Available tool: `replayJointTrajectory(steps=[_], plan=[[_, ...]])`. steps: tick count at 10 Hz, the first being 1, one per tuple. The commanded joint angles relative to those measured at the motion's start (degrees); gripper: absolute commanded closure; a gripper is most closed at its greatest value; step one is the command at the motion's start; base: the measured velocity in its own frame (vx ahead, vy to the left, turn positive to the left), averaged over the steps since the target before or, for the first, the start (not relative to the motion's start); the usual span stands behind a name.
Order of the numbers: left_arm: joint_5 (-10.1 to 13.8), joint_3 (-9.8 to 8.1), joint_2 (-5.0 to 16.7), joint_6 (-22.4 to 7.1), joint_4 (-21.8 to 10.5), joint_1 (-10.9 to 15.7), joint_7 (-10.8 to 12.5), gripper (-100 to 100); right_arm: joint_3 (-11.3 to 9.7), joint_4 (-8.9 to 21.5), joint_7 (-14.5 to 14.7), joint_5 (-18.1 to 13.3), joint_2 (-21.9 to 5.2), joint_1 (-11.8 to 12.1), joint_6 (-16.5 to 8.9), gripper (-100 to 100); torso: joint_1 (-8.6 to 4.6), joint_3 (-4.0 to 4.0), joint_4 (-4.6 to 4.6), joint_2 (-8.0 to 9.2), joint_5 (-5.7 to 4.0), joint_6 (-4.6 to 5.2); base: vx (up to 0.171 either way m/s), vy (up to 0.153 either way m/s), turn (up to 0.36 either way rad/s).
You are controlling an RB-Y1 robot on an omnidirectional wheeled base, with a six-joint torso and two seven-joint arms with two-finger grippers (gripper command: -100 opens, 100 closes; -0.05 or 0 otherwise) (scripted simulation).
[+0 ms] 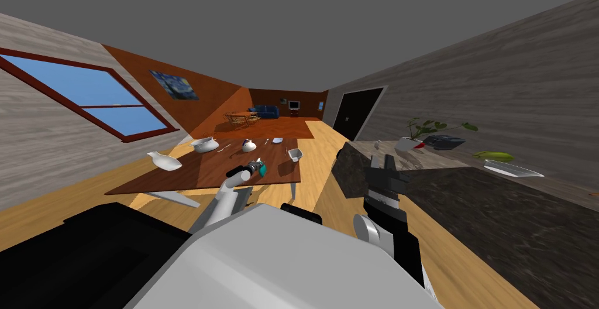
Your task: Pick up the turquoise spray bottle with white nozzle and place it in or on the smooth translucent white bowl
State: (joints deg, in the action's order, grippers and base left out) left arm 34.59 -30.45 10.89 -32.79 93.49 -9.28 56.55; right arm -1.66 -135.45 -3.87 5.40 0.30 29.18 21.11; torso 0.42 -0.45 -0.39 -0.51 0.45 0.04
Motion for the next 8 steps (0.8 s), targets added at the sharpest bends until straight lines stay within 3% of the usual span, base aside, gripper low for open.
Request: replayJointTrajectory(steps=[1,2,7,8], plan=[[0.59,-1.17,-0.13,-2.86,-0.69,-0.37,0.9,-100,0.0,0.0,0.0,0.0,0.0,0.0,0.0,0,0.0,0.0,0.0,0.0,0.0,0.0,0.039,-0.021,0.004],[0.59,-1.17,-0.13,-3.02,-0.69,-0.37,0.9,-100,0.0,0.0,0.0,0.0,0.0,0.0,0.0,0,0.06,-0.05,-0.02,-0.08,0.02,-0.01,0.035,-0.017,0.009],[1.81,-4.12,0.11,-9.44,-2.31,-0.53,2.67,-100,0.0,0.0,0.0,0.0,0.0,0.0,0.0,0,0.09,-0.11,-0.05,-0.16,0.05,0.03,0.035,-0.02,0.01],[1.56,-3.76,0.06,-8.62,-2.1,-0.44,2.5,-100,0.0,0.0,0.0,0.0,0.0,0.0,0.0,0,0.12,-0.11,-0.05,-0.17,0.06,0.03,0.016,-0.005,0.004]])
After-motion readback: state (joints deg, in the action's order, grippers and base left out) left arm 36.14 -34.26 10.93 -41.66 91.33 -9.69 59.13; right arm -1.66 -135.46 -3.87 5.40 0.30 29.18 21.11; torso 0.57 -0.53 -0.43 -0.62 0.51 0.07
